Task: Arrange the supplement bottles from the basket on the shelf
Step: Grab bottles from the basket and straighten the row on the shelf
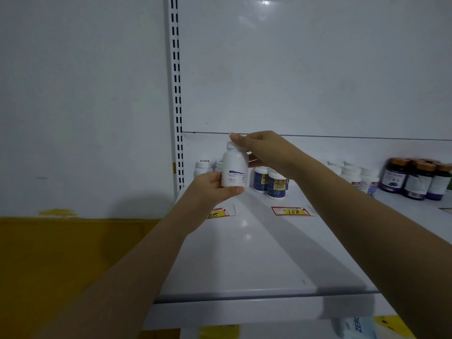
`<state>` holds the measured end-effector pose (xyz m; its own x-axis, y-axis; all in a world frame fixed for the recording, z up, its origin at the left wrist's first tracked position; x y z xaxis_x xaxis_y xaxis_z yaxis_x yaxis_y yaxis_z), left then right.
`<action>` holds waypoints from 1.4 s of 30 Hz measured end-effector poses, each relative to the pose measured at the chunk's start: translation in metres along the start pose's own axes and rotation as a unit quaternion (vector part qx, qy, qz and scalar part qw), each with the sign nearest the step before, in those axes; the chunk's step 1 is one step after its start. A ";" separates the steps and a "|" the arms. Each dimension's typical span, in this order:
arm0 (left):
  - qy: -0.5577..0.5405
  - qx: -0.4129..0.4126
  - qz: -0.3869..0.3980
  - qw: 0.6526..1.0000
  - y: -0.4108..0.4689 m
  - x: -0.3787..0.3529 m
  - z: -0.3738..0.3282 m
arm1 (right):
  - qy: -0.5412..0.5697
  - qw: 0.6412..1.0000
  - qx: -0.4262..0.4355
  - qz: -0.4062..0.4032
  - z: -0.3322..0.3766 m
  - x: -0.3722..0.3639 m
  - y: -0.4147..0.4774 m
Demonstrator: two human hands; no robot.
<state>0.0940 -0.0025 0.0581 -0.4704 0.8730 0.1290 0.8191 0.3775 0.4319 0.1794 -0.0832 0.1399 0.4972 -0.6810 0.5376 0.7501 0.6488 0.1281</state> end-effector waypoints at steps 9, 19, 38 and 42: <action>-0.070 0.043 0.032 0.996 -0.001 -0.005 0.015 | 0.004 1.000 0.028 0.012 0.002 -0.002 0.001; -0.029 0.031 0.020 0.999 0.001 0.004 0.012 | 0.005 0.999 0.037 0.023 0.004 -0.005 -0.002; 0.495 0.089 -0.024 0.864 -0.051 0.136 0.004 | -0.273 0.941 0.193 0.040 0.103 -0.125 -0.013; 0.612 0.141 -0.010 0.778 -0.087 0.183 0.001 | -0.317 0.918 0.231 0.065 0.127 -0.173 -0.025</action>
<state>-0.0627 0.1244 0.0437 -0.3034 -0.0170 0.9527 0.7662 0.5900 0.2545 0.0191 0.0618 0.1493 0.1071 -0.3484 0.9312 0.3649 0.8850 0.2891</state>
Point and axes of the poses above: each hand's wrist, its own y-axis towards the middle knuckle, its own x-axis out of the back of the hand, z = x × y, the point moved 10 cm from there along y, towards the middle knuckle, and after that the axes turned 10 degrees about -x, right-handed, at the moved point
